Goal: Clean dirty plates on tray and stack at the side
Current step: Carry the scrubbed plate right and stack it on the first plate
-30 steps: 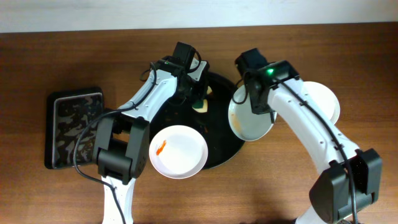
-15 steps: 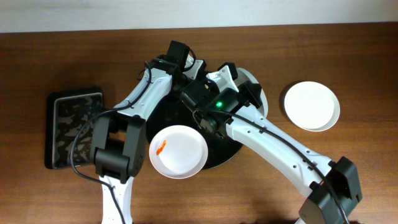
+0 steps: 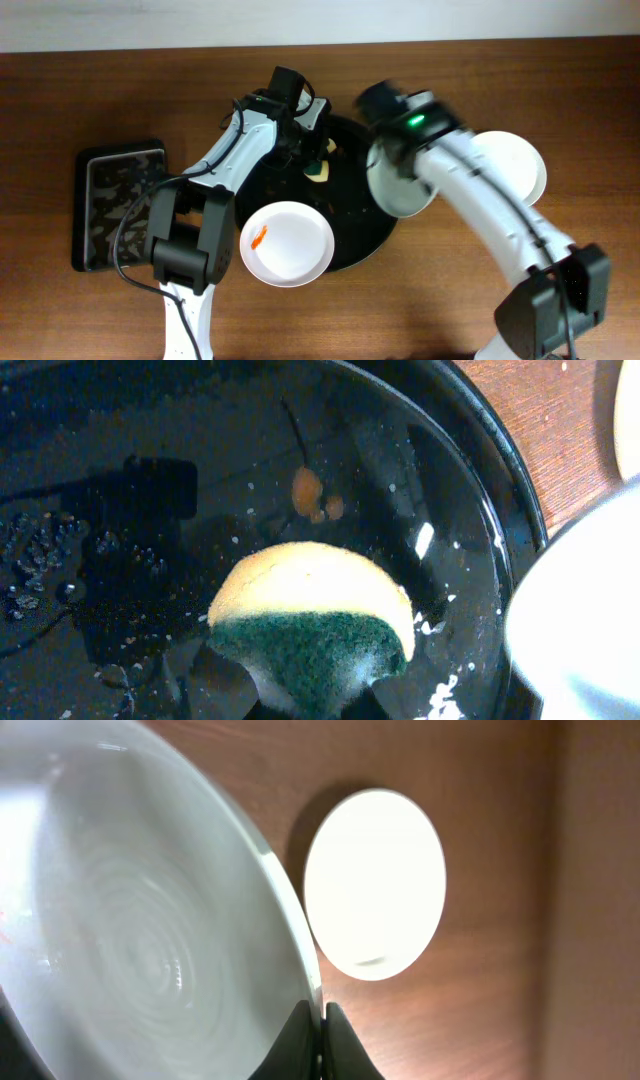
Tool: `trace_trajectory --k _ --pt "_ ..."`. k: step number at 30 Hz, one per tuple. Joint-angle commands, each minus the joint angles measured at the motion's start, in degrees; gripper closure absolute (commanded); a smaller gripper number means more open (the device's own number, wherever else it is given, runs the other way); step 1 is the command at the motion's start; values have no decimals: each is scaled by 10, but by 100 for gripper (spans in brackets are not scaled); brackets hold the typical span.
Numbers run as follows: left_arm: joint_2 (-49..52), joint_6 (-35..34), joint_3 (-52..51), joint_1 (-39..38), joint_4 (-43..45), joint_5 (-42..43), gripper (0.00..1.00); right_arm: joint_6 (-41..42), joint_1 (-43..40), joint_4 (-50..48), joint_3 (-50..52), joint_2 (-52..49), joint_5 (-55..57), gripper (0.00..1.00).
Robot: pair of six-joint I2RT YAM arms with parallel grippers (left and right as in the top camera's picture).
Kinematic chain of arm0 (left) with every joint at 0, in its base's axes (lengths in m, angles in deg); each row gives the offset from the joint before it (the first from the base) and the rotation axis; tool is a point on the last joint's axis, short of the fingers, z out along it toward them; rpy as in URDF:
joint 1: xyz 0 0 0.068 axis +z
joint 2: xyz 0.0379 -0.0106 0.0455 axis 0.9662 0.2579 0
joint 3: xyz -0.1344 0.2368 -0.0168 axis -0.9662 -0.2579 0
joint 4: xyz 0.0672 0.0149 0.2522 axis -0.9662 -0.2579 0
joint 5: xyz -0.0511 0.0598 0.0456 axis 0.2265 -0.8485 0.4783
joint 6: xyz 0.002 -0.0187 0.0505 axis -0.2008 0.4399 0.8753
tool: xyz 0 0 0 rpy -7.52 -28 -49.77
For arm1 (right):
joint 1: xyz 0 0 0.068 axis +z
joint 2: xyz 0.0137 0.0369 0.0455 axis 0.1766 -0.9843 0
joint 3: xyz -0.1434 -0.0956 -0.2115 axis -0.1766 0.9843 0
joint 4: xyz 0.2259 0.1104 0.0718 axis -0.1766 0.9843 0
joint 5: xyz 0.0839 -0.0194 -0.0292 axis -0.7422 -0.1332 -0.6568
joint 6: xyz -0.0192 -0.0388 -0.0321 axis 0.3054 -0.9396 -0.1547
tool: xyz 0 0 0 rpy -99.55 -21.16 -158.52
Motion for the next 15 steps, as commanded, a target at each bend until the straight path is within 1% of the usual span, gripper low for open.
trace_trajectory --k 1,2,3,5,6,8,10,12,13,14,15 --pt "-4 12 12 3 0 9 100 -27 -178 5 -47 12 -288 96" --pt "-4 12 12 3 0 9 100 -40 -246 5 -47 12 -351 96" --pt "-4 12 12 3 0 9 100 -52 -333 2 -46 10 -409 96" --pt "-5 12 12 3 0 11 100 -52 -450 -10 -40 -2 -425 96" --pt "-5 12 12 3 0 11 100 -52 -483 -14 -31 -13 -425 96" --pt "-11 12 12 3 0 11 100 -52 -517 -23 -22 -45 -425 96" --pt "-36 12 12 3 -1 10 100 -52 -525 -35 -18 -85 -425 95" --pt "-66 14 12 3 -16 8 100 -45 -525 -35 -18 -106 -403 89" --pt "-81 18 12 3 -27 8 100 -46 -525 -36 -17 -114 -396 85" --pt "-89 18 12 3 -32 8 100 -46 -525 -40 -14 -117 -395 65" --pt "-99 18 12 3 -36 3 100 -46 -524 -38 -15 -116 -400 51"
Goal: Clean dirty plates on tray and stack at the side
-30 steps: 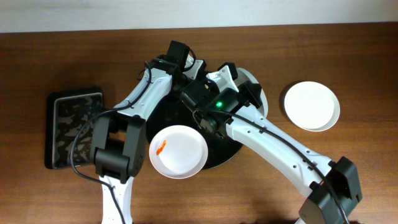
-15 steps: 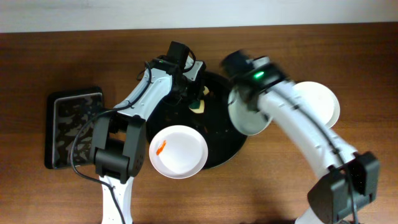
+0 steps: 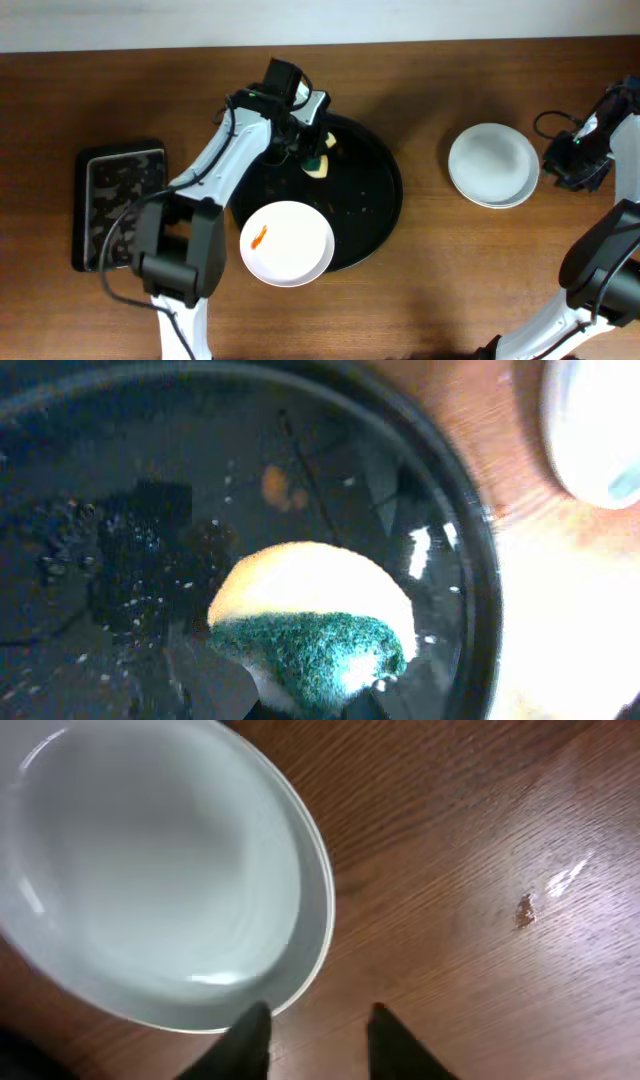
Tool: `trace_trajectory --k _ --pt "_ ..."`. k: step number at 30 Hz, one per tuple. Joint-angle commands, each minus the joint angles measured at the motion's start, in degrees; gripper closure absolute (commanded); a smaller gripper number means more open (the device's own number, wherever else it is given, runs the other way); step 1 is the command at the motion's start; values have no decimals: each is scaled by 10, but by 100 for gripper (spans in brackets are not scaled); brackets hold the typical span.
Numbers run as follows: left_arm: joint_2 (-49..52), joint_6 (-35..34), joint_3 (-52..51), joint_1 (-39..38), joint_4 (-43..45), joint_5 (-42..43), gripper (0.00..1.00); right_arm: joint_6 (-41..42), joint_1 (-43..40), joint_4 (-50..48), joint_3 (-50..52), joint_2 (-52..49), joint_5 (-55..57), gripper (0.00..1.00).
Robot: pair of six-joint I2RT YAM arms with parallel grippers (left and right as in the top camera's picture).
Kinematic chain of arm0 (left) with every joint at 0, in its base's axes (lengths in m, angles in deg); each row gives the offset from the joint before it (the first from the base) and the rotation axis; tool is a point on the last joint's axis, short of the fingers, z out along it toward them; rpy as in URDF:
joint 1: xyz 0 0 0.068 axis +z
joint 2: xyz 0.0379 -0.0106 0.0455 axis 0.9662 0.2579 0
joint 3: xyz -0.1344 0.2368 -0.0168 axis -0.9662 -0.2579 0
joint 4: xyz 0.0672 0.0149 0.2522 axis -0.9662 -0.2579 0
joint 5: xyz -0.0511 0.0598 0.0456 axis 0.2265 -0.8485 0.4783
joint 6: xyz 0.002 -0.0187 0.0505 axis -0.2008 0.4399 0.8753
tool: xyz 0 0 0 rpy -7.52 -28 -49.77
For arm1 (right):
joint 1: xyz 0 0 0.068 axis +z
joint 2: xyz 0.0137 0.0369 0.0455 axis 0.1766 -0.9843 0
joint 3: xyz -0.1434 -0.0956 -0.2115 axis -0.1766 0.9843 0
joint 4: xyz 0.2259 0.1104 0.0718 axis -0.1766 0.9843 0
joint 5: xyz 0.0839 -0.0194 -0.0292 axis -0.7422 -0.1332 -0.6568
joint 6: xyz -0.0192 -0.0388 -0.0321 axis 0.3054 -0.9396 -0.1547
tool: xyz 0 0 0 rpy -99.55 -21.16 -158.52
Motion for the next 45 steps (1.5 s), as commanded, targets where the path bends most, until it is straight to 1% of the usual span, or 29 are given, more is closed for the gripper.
trace_trajectory --k 1,3,5,6,7,9,10,11,13,15,17,19,21,22,23,24,25,26,27,28,29,35,36,38,39,40,41,43,45 --pt "-60 12 12 3 -20 -24 100 -8 -2 5 1 13 -27 48" --pt "-84 11 12 4 -58 -92 100 -54 22 12 1 93 -106 45" --pt "-127 12 12 15 -97 -103 100 -68 96 15 1 188 -123 41" --pt "-156 11 12 34 -120 -104 100 -68 165 18 1 237 -123 38" --pt "-176 11 12 59 -141 -113 100 -68 210 21 1 256 -123 35" --pt "-196 3 12 142 -202 -208 100 -66 322 45 2 257 -117 34" --pt "-195 3 -2 212 -225 -264 100 -66 371 57 3 245 -117 34" --pt "-195 3 -13 241 -221 -279 100 -66 395 57 4 235 -117 34" --pt "-194 3 -88 316 -154 -323 100 -66 450 61 11 203 -117 36" --pt "-194 3 -212 376 -35 -337 100 -58 515 63 36 152 -117 51" --pt "-193 8 -286 394 50 -337 100 22 558 62 40 115 -118 49" --pt "-181 12 -336 394 111 -339 99 51 597 62 41 99 -119 47" --pt "-167 12 -358 394 151 -368 89 55 615 61 42 99 -119 47" --pt "-160 12 -368 394 171 -372 64 55 620 59 42 99 -119 47" --pt "-157 12 -368 394 172 -372 53 55 620 57 42 99 -119 47" --pt "-162 12 -358 393 168 -372 50 55 620 57 42 99 -119 47" --pt "-168 18 -342 393 158 -372 50 55 620 57 42 99 -119 47" --pt "-173 36 -327 393 153 -371 61 55 620 56 42 99 -119 47" --pt "-174 37 -324 393 152 -371 81 55 620 54 42 99 -119 47" --pt "-170 37 -329 393 155 -367 94 55 620 53 42 99 -119 47" --pt "-159 37 -339 394 177 -367 100 55 620 53 42 99 -119 47" --pt "-80 37 -346 393 185 -349 100 55 620 53 42 99 -119 47" --pt "-83 44 -334 393 171 -324 100 55 620 53 42 99 -119 47" --pt "-106 50 -268 392 81 -319 99 55 620 53 42 99 -119 47" --pt "-124 47 -230 392 28 -319 82 55 620 53 42 99 -119 47" --pt "-136 27 -212 393 -4 -319 70 55 620 53 42 99 -119 47" --pt "-144 -6 -208 393 -27 -319 66 55 620 53 42 99 -119 46" --pt "-144 -50 -215 393 -73 -296 67 55 620 53 42 99 -119 46" --pt "-143 -57 -248 393 -59 -298 67 55 620 53 42 99 -119 46"
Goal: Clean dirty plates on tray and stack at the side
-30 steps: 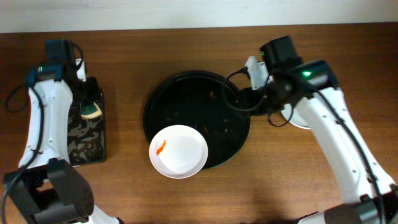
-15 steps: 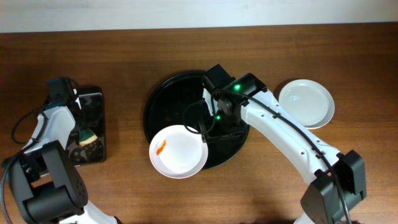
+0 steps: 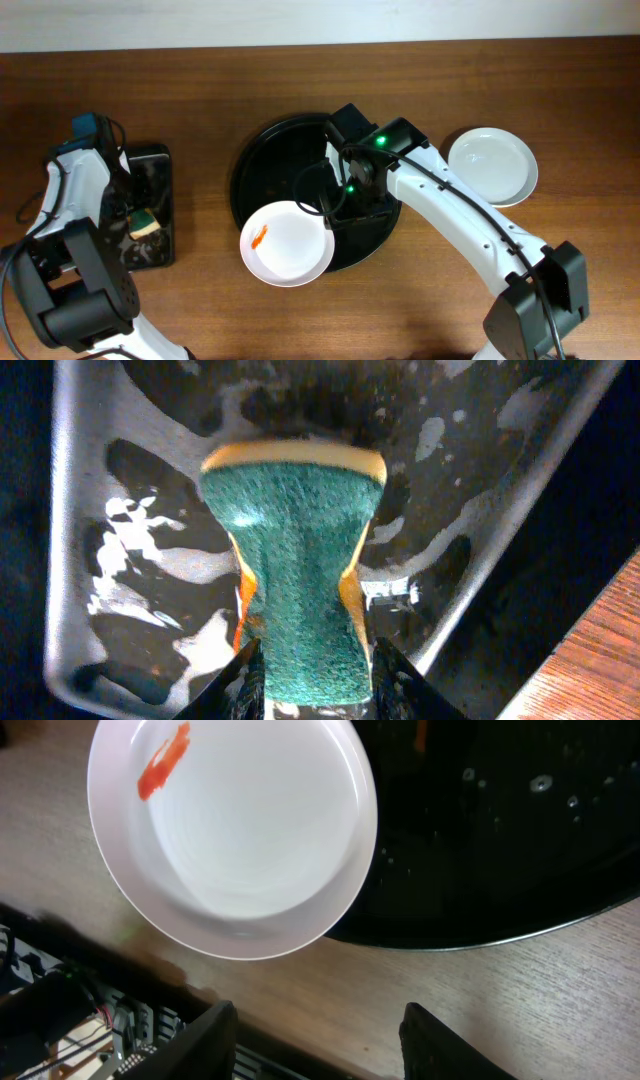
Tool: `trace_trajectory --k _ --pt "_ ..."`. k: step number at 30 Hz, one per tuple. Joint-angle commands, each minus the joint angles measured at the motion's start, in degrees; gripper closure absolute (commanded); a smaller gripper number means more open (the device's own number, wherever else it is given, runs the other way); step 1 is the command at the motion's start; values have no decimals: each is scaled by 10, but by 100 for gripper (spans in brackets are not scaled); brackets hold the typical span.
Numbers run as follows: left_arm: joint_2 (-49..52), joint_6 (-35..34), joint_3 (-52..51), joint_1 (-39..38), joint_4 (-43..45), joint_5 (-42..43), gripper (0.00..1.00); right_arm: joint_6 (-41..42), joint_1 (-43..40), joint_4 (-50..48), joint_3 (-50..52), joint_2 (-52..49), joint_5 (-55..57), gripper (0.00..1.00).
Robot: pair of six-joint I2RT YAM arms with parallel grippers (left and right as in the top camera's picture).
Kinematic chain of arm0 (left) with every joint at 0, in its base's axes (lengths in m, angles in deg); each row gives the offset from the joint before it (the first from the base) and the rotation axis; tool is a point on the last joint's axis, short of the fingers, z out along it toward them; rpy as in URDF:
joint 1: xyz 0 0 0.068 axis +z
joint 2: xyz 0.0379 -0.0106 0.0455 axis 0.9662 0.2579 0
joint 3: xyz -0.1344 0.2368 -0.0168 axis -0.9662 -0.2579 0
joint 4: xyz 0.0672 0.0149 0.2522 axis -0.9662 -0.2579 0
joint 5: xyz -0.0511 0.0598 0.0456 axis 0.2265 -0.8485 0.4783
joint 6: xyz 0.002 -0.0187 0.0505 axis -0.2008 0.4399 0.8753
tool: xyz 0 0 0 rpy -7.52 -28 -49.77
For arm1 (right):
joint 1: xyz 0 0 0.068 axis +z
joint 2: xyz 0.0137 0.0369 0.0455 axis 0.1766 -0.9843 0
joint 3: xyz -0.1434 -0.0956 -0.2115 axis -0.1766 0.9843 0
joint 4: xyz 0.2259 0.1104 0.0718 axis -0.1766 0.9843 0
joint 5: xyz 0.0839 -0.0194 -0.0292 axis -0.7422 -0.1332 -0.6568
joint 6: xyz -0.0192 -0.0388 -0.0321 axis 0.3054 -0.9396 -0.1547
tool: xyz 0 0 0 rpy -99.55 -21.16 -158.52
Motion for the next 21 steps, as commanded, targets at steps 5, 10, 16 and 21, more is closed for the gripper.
trace_trajectory --k 5,10,16,21 --pt "1 -28 -151 -1 156 6 78 9 4 0 2 1 -1 46" --pt "-6 2 -78 -1 104 13 100 42 4 7 2 1 -1 44" --pt "-7 1 -66 -3 101 19 58 211 77 -111 154 -2 -39 39" --pt "-7 1 -66 -3 101 30 58 324 94 -257 242 -2 -50 56"
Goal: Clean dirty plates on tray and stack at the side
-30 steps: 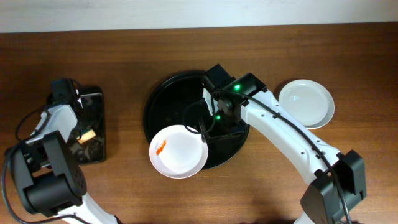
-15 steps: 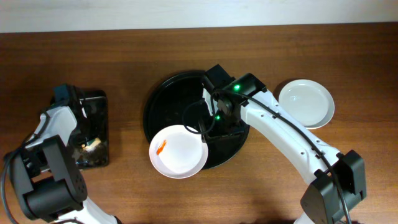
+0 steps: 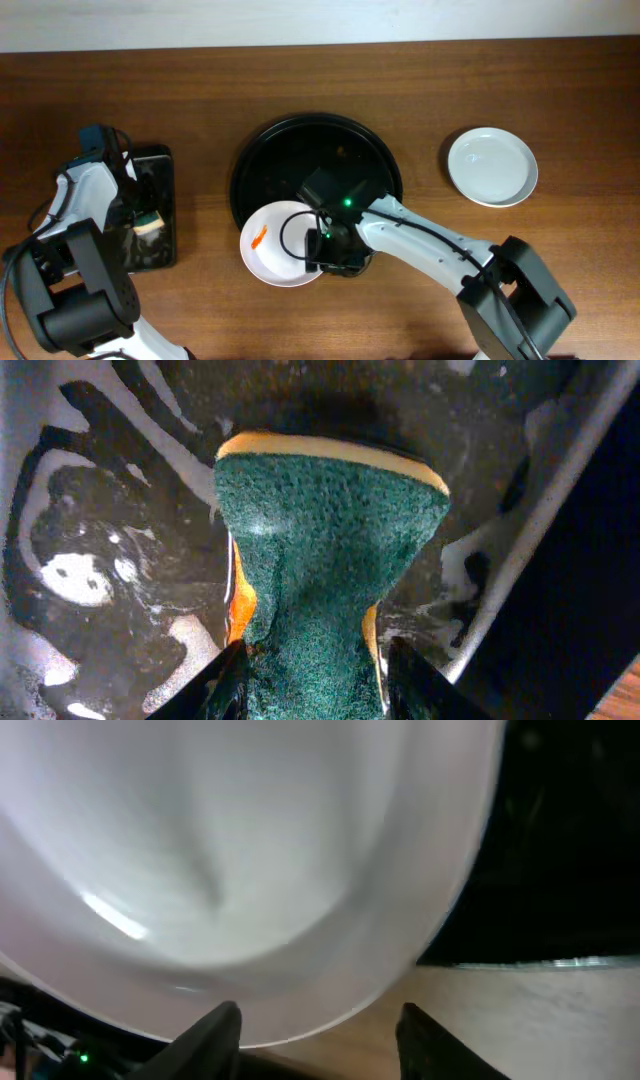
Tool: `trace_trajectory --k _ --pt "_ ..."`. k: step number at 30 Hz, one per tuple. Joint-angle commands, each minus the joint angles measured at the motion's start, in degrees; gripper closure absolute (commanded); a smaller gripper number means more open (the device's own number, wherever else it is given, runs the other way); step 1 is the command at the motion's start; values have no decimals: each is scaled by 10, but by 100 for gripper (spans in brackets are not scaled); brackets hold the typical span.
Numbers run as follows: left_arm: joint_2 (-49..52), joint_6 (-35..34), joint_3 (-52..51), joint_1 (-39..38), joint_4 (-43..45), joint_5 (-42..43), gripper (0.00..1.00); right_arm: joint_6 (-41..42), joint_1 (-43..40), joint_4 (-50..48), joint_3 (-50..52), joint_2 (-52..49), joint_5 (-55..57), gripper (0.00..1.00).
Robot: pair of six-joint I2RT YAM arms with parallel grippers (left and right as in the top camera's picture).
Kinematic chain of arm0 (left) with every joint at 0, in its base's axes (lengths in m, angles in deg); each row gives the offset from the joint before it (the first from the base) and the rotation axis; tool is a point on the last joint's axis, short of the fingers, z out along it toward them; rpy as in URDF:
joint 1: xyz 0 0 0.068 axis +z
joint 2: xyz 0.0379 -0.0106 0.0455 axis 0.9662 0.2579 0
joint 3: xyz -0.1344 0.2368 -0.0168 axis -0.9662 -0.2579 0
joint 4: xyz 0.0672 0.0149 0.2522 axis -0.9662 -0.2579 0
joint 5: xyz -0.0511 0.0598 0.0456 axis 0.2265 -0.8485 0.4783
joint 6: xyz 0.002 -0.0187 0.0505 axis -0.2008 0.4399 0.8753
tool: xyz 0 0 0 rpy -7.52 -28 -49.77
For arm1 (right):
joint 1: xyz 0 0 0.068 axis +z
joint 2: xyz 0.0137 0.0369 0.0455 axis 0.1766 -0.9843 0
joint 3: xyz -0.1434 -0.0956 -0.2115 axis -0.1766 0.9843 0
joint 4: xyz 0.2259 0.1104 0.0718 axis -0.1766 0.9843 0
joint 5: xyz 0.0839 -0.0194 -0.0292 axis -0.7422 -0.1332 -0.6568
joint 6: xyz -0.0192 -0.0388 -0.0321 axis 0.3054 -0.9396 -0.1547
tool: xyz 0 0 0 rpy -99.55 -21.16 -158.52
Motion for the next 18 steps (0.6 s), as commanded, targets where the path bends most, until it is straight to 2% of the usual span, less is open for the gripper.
trace_trajectory --k 1,4,5,6,7,8,10,13,16,17,18 --pt "4 3 8 -3 -1 9 57 57 3 -16 8 2 7 59" --pt "4 3 8 -3 -1 9 58 77 3 -19 11 -17 14 63" --pt "4 3 8 -3 -1 9 58 80 3 -19 11 -23 12 69" --pt "4 3 8 -3 -1 9 58 79 3 -19 11 -25 8 82" --pt "4 3 8 -3 -1 9 58 79 1 -19 10 -24 11 90" --pt "4 3 8 -3 -1 9 57 73 -7 -19 10 -24 14 96" --pt "4 3 8 -3 -1 13 58 31 -38 -19 10 -19 18 96" --pt "4 3 8 -3 0 24 58 -87 -90 -14 -14 -15 24 96" --pt "4 3 8 -3 0 38 58 -150 -159 -25 -45 -15 127 96" --pt "4 3 8 -3 0 49 58 -215 -169 -49 -45 -15 142 96" --pt "4 3 8 -3 0 49 58 -245 -170 -61 -45 -15 185 96"
